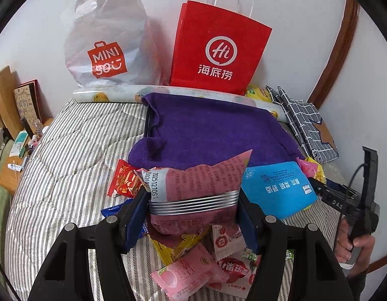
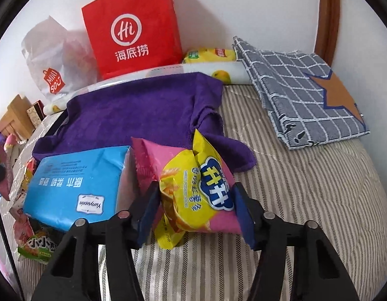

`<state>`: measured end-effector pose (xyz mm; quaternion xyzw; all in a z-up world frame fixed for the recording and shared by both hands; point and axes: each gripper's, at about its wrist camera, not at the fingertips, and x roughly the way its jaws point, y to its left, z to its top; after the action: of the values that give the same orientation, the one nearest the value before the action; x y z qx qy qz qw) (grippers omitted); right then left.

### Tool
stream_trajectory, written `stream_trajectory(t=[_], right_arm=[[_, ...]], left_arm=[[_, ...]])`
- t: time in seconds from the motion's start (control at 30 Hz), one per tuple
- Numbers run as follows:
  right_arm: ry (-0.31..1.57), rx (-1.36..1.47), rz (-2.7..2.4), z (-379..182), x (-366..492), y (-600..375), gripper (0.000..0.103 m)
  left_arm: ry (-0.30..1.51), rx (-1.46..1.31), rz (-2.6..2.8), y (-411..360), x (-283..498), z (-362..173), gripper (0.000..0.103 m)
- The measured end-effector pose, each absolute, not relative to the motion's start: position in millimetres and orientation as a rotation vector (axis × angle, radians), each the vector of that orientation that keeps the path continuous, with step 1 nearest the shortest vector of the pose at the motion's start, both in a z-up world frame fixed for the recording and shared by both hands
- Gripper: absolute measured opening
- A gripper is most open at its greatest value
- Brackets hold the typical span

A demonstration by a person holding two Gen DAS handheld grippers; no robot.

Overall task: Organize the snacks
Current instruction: 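Lift both bags and carry them over the purple towel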

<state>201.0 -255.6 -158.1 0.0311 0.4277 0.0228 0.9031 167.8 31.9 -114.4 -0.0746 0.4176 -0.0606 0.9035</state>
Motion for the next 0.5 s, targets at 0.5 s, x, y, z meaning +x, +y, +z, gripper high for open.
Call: stream_trajectory(t=[0.5], right_arm=[[0.903, 0.082, 0.067, -155.9, 184.7, -258.5, 0.056]], left_arm=[[0.867, -0.171, -0.158, 32.5, 150.7, -111.5, 0.063]])
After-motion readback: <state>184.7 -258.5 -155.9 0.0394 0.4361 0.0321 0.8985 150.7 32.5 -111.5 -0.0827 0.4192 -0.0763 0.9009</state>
